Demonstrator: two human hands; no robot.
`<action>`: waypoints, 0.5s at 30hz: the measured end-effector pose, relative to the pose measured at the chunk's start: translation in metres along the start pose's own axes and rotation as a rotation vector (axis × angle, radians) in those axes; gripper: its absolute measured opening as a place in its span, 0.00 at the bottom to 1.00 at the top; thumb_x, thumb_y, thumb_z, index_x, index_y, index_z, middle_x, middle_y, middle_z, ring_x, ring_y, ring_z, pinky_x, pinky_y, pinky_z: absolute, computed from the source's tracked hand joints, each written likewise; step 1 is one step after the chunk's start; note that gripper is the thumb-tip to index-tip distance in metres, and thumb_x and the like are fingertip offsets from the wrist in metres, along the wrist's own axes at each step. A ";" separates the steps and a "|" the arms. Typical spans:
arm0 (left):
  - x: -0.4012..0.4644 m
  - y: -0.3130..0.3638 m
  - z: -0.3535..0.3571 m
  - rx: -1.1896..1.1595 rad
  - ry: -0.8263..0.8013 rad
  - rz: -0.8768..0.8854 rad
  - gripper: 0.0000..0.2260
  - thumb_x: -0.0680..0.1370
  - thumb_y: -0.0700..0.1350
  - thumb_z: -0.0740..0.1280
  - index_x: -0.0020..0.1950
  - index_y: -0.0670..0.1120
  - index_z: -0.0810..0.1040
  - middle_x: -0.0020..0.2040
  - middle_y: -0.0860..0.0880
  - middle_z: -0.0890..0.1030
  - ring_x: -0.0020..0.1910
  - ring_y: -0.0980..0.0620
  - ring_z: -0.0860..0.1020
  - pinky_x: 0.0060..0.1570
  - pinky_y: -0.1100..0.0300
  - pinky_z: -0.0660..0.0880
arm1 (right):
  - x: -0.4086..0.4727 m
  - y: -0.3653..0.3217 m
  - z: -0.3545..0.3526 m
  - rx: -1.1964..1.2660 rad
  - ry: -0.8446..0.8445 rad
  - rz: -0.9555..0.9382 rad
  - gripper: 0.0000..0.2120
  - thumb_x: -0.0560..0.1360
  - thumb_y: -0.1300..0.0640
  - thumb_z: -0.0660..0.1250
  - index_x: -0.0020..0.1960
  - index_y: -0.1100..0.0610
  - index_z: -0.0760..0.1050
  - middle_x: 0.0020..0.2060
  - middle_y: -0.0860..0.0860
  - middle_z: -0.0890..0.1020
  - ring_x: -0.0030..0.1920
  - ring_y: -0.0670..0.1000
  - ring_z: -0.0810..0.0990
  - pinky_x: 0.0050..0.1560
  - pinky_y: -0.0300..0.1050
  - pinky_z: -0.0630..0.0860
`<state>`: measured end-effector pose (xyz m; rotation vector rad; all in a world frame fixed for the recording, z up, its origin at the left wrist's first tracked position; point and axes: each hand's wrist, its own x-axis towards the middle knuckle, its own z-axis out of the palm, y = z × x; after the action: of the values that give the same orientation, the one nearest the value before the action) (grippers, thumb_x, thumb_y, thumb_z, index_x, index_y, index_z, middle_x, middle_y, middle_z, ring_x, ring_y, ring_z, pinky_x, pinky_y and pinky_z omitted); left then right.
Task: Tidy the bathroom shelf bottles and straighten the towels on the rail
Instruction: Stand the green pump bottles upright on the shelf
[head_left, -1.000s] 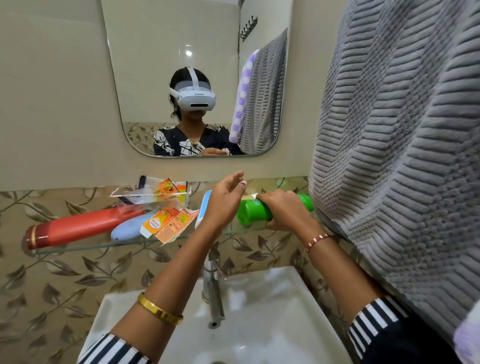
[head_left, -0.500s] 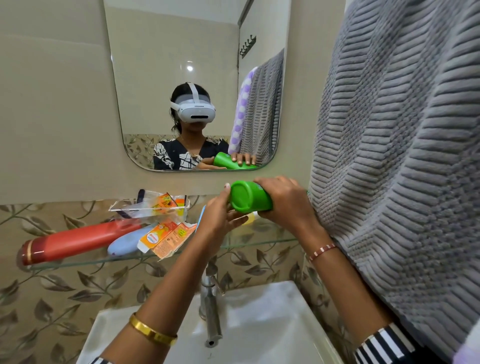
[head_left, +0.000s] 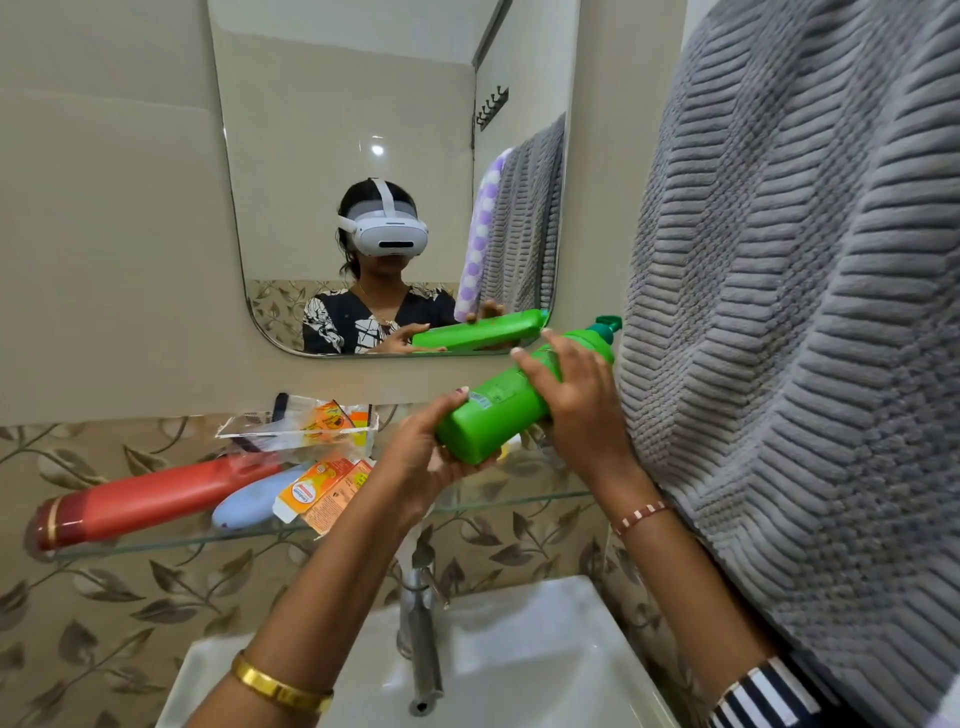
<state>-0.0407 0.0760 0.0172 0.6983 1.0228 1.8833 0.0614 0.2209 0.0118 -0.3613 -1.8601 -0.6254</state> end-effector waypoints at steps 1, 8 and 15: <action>-0.001 -0.001 -0.001 -0.041 0.000 -0.016 0.07 0.76 0.45 0.62 0.51 0.43 0.73 0.49 0.41 0.76 0.43 0.44 0.77 0.29 0.58 0.79 | -0.001 0.003 0.000 0.057 0.003 0.087 0.25 0.64 0.65 0.69 0.61 0.57 0.74 0.57 0.64 0.76 0.59 0.58 0.67 0.61 0.54 0.64; -0.003 -0.008 -0.003 -0.370 -0.033 -0.153 0.11 0.76 0.47 0.60 0.47 0.39 0.74 0.35 0.38 0.82 0.32 0.41 0.79 0.26 0.61 0.78 | -0.006 -0.007 0.002 0.500 0.106 0.552 0.32 0.65 0.68 0.70 0.68 0.62 0.66 0.63 0.66 0.70 0.65 0.58 0.68 0.67 0.46 0.64; 0.000 -0.014 -0.005 -0.607 -0.157 -0.272 0.20 0.67 0.46 0.62 0.52 0.33 0.74 0.46 0.36 0.79 0.26 0.47 0.77 0.22 0.66 0.74 | 0.030 -0.020 -0.007 1.733 -0.270 1.083 0.13 0.77 0.54 0.61 0.58 0.58 0.74 0.49 0.55 0.80 0.50 0.52 0.77 0.48 0.44 0.74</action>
<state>-0.0393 0.0784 0.0026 0.3200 0.3813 1.7337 0.0455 0.1986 0.0367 -0.1750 -1.4669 1.7315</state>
